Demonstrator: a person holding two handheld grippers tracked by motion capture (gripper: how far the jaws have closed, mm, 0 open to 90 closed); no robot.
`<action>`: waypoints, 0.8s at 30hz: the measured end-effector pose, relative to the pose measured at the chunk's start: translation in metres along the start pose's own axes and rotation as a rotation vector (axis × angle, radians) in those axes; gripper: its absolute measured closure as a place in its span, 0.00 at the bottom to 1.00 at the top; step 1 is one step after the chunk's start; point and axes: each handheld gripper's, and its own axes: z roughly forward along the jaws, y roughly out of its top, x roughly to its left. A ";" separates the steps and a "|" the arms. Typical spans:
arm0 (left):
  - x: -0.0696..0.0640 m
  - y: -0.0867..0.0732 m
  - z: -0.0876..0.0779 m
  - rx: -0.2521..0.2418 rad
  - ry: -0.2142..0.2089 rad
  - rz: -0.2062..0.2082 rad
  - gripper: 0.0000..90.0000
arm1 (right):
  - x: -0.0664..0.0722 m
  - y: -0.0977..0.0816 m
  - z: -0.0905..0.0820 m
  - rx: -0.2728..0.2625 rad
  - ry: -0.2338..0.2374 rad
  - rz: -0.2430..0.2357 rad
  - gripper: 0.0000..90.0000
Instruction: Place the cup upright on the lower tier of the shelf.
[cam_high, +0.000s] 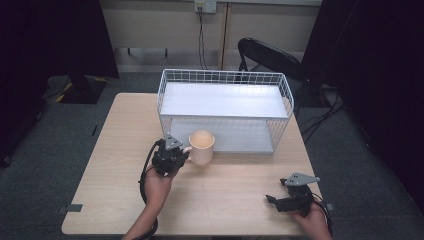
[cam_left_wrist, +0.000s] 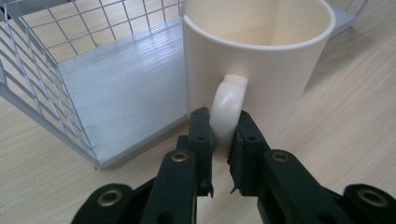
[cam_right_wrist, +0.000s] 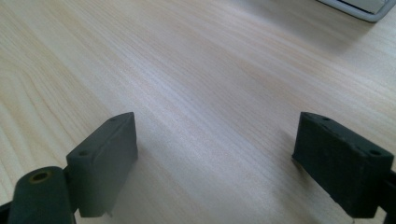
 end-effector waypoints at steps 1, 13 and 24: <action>0.000 0.000 0.001 -0.001 0.001 -0.007 0.90 | 0.000 0.000 0.000 0.000 0.000 0.000 0.14; 0.000 0.009 0.014 -0.021 0.028 -0.026 0.90 | 0.000 0.000 0.000 0.000 0.000 0.000 0.14; -0.002 0.016 0.028 -0.029 0.062 -0.035 0.90 | 0.000 0.000 0.000 0.000 0.000 0.000 0.14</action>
